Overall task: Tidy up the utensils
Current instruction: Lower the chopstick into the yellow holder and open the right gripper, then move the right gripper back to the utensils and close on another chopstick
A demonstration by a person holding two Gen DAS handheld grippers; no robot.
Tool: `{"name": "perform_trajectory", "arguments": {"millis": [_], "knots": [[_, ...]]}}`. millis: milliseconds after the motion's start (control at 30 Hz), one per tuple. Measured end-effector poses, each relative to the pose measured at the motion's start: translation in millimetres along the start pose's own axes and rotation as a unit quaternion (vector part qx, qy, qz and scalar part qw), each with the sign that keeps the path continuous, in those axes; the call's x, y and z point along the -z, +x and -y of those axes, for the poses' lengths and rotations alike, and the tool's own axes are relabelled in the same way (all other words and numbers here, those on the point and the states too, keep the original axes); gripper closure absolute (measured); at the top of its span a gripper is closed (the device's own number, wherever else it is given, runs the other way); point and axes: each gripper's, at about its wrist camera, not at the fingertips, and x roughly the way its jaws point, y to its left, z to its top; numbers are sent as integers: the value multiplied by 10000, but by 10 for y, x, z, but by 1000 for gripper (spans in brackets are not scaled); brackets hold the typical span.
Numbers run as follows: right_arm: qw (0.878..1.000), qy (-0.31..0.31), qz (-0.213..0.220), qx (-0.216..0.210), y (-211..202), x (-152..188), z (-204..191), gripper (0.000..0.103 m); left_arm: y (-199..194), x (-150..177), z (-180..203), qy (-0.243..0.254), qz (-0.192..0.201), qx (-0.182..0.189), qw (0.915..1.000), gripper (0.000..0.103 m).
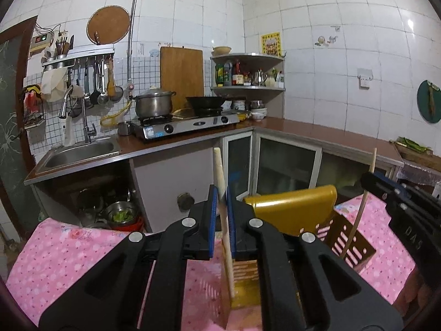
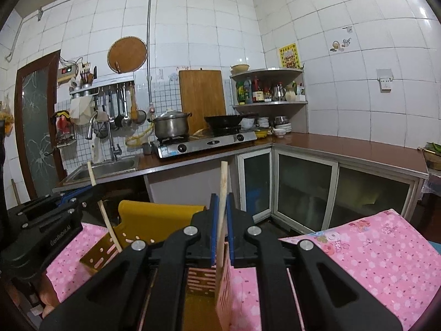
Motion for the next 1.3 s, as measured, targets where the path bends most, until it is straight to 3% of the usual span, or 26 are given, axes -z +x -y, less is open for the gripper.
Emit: {"name": "perform_trajectory", "arguments": {"millis": [33, 167, 200, 233, 267, 333, 533, 833, 1133, 1300], "knots": [[10000, 17, -72, -14, -14, -16, -1, 97, -32, 1, -15, 17, -36, -40, 10000, 94], [9997, 91, -238, -64, -138, -83, 0, 95, -192, -19, -90, -124, -146, -66, 9998, 64], [9996, 86, -256, -47, -188, -95, 2, 94, -237, -21, -107, -166, -161, -67, 9997, 62], [9996, 94, -279, -41, -255, -106, 11, 85, -313, -24, -142, -224, -185, -59, 9996, 59], [9995, 111, -289, -38, -305, -113, 16, 68, -369, -23, -163, -257, -207, -54, 9994, 55], [9995, 184, -268, 3, -478, -111, 45, 58, -513, -7, -222, -322, -258, -79, 9991, 45], [9981, 221, -561, 89, -824, 120, 94, 58, -932, 187, -356, -417, -382, -189, 9982, 23], [9934, 246, -1113, 122, -1096, 651, 67, 58, -1303, 703, -398, -548, -760, -193, 9954, 5], [9892, 135, -1432, 267, -1248, 1060, 0, 58, -1375, 1120, -444, -673, -1216, -138, 9902, 5], [9902, 69, -1357, 325, -1272, 1189, 1, 58, -1340, 1269, -453, -653, -1297, -191, 9892, 5]]}}
